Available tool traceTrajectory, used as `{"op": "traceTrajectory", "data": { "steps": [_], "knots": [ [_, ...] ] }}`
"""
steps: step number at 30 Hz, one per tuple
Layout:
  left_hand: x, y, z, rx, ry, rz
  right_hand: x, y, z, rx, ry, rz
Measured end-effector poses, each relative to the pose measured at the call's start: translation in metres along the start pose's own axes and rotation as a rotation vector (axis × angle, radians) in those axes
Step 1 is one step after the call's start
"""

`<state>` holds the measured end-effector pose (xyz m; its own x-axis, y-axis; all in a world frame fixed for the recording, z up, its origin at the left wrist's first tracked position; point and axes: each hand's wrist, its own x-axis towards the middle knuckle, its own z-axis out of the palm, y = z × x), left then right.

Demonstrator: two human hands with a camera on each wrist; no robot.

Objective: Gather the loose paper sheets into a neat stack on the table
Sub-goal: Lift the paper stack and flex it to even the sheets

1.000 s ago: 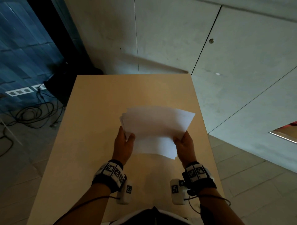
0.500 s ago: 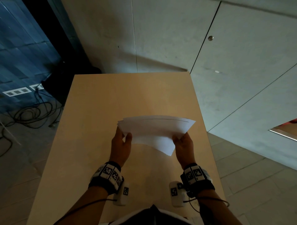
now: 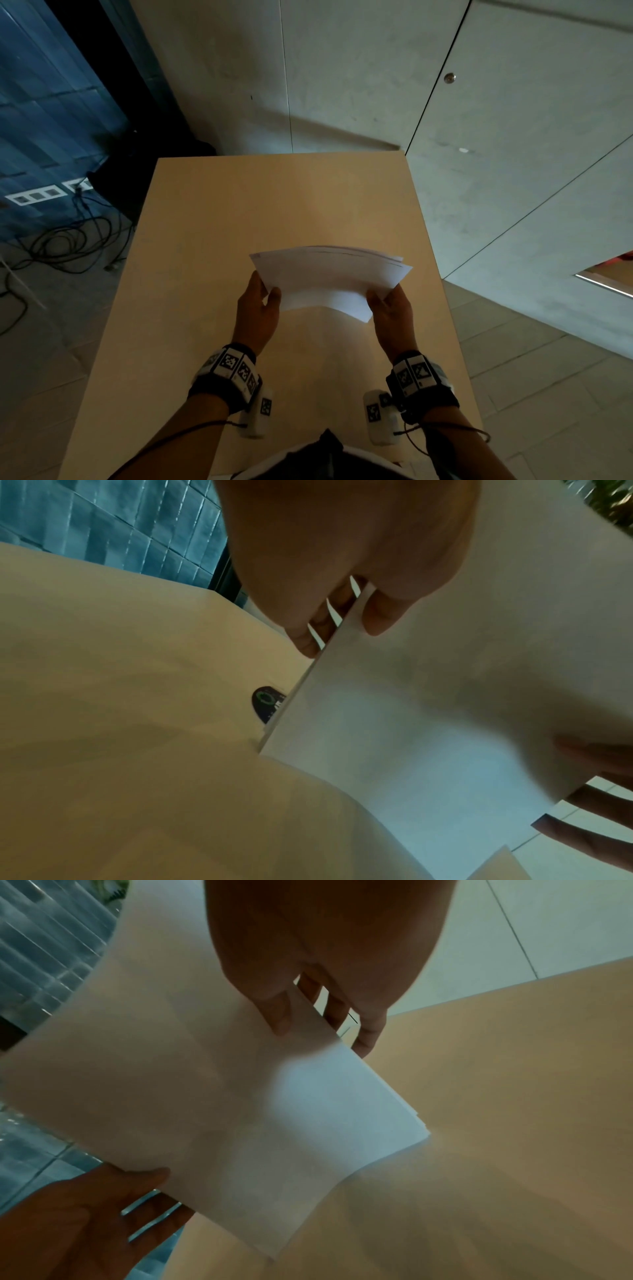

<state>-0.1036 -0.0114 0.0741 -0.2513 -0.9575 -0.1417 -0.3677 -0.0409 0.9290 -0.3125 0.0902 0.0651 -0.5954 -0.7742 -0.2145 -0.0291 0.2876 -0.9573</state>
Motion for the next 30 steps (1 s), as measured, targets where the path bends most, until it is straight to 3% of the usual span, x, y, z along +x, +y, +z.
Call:
{"op": "traceTrajectory", "data": {
  "steps": [8,15,23,30],
  "knots": [
    [0.0,-0.007,0.004,0.022,-0.03,-0.055,-0.003,0.007,0.004,-0.047,-0.035,0.058],
    [-0.001,0.002,0.006,-0.071,0.012,-0.068,-0.003,-0.011,0.003,0.022,-0.061,-0.01],
    [0.007,0.036,-0.004,-0.251,0.09,0.153,-0.001,-0.069,-0.003,0.241,0.026,-0.266],
    [0.01,0.045,0.001,-0.214,0.148,0.224,0.007,-0.076,0.002,0.202,0.122,-0.233]
  ]
}}
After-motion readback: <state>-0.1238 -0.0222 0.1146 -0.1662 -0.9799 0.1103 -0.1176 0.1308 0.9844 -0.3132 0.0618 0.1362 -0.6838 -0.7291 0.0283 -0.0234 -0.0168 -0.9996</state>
